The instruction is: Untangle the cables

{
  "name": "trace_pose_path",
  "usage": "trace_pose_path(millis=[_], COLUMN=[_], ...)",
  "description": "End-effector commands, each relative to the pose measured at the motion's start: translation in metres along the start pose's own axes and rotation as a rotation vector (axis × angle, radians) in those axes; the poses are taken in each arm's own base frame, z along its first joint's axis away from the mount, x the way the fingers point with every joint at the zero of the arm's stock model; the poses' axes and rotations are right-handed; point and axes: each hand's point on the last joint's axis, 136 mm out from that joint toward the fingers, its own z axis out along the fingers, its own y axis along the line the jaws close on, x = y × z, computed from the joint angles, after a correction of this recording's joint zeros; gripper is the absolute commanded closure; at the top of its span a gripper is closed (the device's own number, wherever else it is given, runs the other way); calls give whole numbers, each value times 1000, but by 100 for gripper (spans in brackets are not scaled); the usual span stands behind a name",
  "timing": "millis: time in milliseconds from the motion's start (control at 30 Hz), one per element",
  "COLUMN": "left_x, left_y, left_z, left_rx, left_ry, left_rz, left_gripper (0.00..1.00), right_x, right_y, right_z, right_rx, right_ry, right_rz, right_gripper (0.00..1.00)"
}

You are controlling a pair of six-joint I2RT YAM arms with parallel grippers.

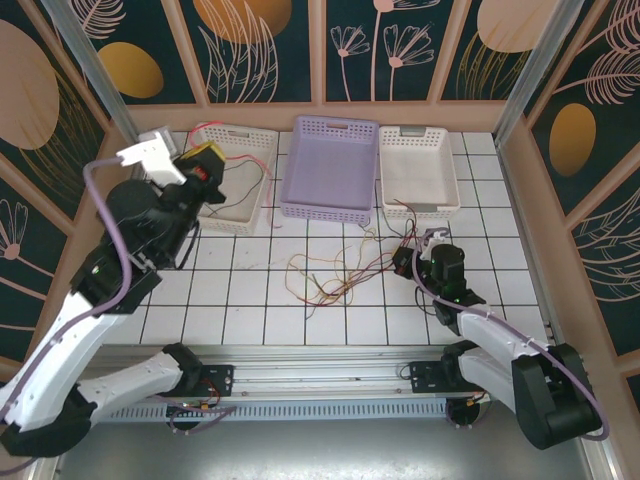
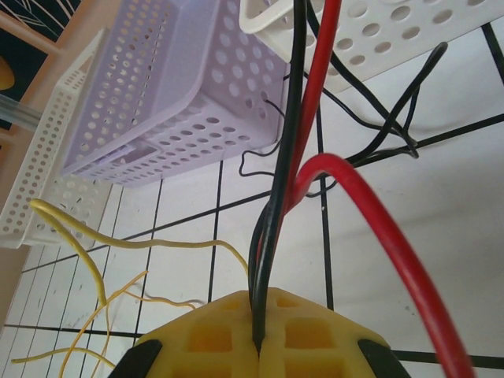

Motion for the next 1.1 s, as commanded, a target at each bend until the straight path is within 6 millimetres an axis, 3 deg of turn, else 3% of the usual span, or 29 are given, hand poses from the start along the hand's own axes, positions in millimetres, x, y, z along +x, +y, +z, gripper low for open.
trace_pose_path(millis=[0,200,367,667,700,833,1067], left_x=[-9,4,26,71,90,138,226], left_y=[-24,-48,-53,-17,-11,-2,32], left_z=[21,74,126,225,242,278,319], left_rx=[67,95,99,58,47,43,-20], left_ry=[-22,-7,23,87,122,206,338], left_rz=[25,57,59,-38,-43,-56,-65], left_gripper=[100,100,100,100,100,100,100], right_x=[-7,-4,-2,-2,-2,-3,-4], right_y=[11,18,26,39,41,47,54], right_z=[-2,-2,-2,-5,-5,-8,-13], right_rx=[-46,-72,-90,-124,-129,-142,-165], right_ry=[-42,-44,-44,-44,-45,-50,-58], right_rz=[-39,-57,-78,-97,-101,-113,-117], right_gripper=[100,100,100,100,100,100,100])
